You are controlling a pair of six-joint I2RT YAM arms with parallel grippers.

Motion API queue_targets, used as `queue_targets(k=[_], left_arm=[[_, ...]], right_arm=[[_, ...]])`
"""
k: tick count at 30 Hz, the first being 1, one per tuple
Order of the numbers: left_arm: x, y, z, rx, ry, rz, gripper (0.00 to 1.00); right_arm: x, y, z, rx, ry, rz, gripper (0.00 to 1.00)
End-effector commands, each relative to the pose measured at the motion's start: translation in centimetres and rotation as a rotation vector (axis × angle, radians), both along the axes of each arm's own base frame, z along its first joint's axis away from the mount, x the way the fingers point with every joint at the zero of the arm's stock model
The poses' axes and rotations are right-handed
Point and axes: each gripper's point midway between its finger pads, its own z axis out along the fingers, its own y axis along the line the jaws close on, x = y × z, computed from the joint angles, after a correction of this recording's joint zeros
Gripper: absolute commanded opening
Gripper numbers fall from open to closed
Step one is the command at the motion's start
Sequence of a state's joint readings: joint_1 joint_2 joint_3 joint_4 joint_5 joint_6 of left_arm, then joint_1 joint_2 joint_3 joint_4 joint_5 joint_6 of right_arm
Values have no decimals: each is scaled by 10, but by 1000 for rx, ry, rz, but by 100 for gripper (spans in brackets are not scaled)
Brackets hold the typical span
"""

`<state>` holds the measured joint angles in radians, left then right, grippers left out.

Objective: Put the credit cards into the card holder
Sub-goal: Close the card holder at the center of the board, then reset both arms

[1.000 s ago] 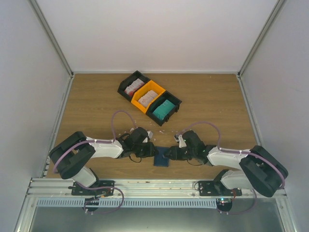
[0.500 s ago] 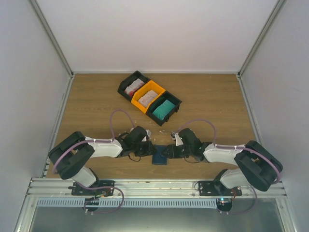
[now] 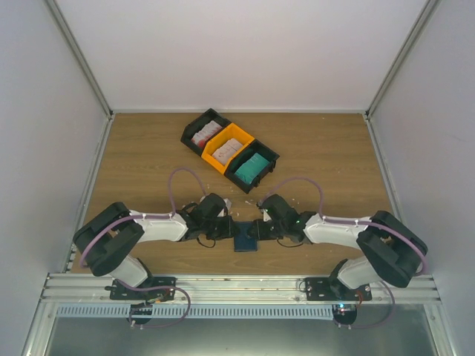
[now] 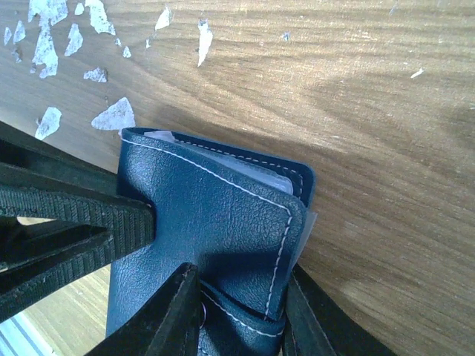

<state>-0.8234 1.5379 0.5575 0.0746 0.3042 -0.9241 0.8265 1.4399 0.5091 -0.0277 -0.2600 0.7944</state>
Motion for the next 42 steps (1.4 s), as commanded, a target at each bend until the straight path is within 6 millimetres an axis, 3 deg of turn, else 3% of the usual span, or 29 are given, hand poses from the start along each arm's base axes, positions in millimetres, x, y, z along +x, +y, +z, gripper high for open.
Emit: queue_targets(k=[1,10,13,16,21,24,27,35,37,39,42], left_arm=[[-16,6,-25,73,39,-43,18],[-13,6,-23,74,29,-38,18],[-10,4,-20,71,16,-37,18],[-3,1,-12,67,-20,-38,21],[18,3,12,106,-130,-18,33],[34,7,36,132,-221,11,43],[44,16,69,133,-315,51,54],[50,64,160,128,-577,181,86],[46,78,187,119,-658,200,99],[41,93,214,109,-737,224,99],[32,121,254,81,-838,293,99]], right_arm=[[-43,-40,-70,-299,111,73,24],[-53,-42,-74,-303,92,109,23],[-48,-38,-70,-280,54,111,26],[-29,-27,-54,-253,-20,77,36],[27,-8,12,-200,-225,-38,53],[55,-16,51,-201,-327,-123,57],[68,-32,83,-209,-403,-186,64],[76,-83,181,-249,-642,-285,80],[74,-97,207,-259,-710,-312,91],[69,-115,231,-271,-768,-348,99],[61,-140,267,-271,-844,-414,100]])
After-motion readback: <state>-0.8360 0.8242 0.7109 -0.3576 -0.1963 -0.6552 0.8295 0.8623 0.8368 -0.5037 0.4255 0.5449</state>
